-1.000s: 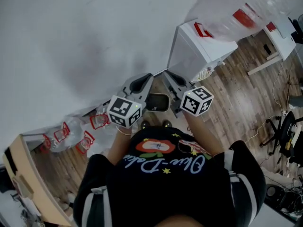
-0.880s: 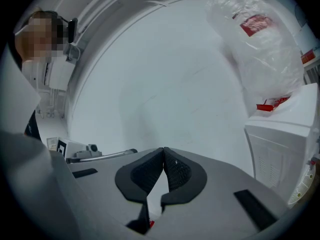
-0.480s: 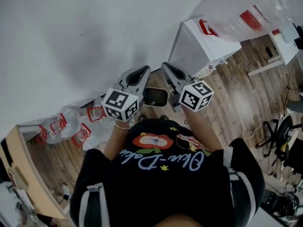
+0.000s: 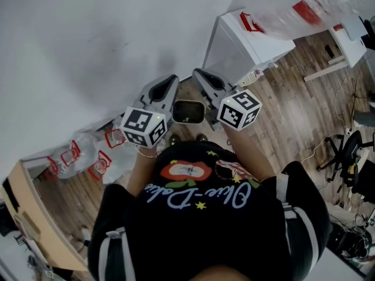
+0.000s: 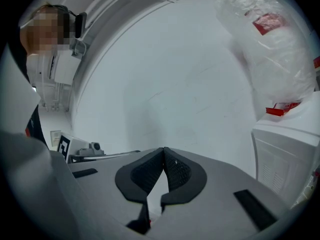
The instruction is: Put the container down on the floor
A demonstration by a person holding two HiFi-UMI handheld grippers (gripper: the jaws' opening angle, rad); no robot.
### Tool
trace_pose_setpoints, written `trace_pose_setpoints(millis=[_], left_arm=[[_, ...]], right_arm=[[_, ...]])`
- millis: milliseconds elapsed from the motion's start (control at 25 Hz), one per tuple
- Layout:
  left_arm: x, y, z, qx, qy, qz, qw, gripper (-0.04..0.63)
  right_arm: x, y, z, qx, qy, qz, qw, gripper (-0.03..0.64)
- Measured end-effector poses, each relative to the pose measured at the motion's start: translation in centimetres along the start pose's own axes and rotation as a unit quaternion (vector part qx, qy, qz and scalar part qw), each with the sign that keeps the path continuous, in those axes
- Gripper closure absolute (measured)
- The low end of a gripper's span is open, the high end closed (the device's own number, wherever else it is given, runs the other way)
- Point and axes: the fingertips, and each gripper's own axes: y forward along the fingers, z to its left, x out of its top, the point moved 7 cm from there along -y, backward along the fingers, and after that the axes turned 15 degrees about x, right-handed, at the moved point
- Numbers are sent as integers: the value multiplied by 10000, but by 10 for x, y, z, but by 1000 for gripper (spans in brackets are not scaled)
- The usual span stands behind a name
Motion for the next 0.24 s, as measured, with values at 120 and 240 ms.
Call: trace_pose_setpoints(millis=[120, 240], left_arm=[[1, 0, 0, -3, -24, -10, 10000, 581], [1, 0, 1, 5, -37, -18, 10000, 581]], right_arm=[[1, 1, 1, 18, -37, 9, 10000, 617], [1, 2, 1, 52, -74, 9, 10000, 617]])
